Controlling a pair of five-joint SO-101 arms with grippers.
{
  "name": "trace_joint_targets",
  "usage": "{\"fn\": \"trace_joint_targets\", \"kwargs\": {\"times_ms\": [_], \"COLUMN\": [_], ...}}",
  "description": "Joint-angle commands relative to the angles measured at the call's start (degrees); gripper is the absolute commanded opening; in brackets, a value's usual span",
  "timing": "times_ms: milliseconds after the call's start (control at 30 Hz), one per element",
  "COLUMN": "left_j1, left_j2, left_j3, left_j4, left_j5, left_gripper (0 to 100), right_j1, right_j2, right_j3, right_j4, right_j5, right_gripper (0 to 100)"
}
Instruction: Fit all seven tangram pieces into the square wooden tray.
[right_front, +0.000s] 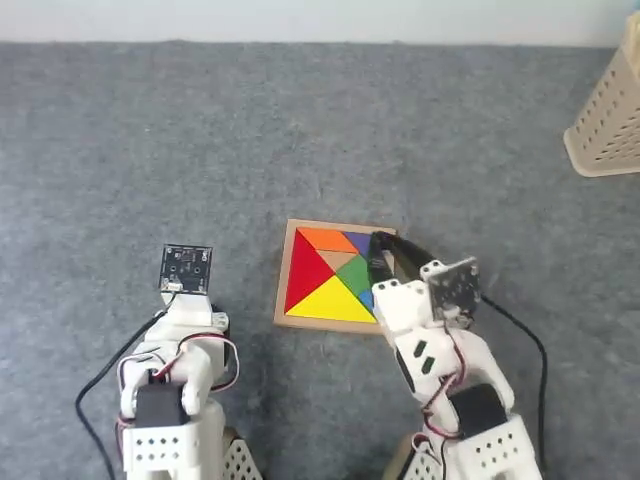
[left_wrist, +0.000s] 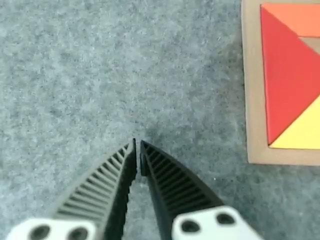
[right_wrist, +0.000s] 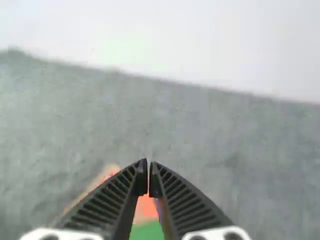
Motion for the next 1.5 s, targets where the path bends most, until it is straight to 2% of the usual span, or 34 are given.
{"fn": "trace_joint_targets", "kwargs": {"times_ms": [0, 100, 200, 300, 567, 1467], "left_j1": [0.3, 0.3, 0.3, 0.3, 0.3, 0.3], "left_j2": [-1.1, -1.1, -1.1, -1.1, -1.1, -1.1], "left_j3": [-0.6, -0.6, -0.6, -0.6, -0.6, -0.6], "left_j4": [0.4, 0.4, 0.4, 0.4, 0.4, 0.4], "left_j5": [-0.1, -0.1, -0.1, -0.1, -0.1, -0.1], "left_gripper": [2, 2, 2, 2, 2, 2], "right_j1": [3.0, 10.8, 19.0, 23.1, 23.5, 23.3], "right_j2": [-1.7, -1.7, -1.7, -1.4, -1.1, -1.1], "right_j3": [0.8, 0.8, 0.8, 0.8, 0.8, 0.8], "right_j4": [11.4, 18.5, 20.2, 21.0, 32.3, 32.4], "right_j5": [-0.1, -0.1, -0.1, -0.1, -0.1, -0.2], "right_gripper": [0.9, 0.9, 0.9, 0.9, 0.9, 0.7]}}
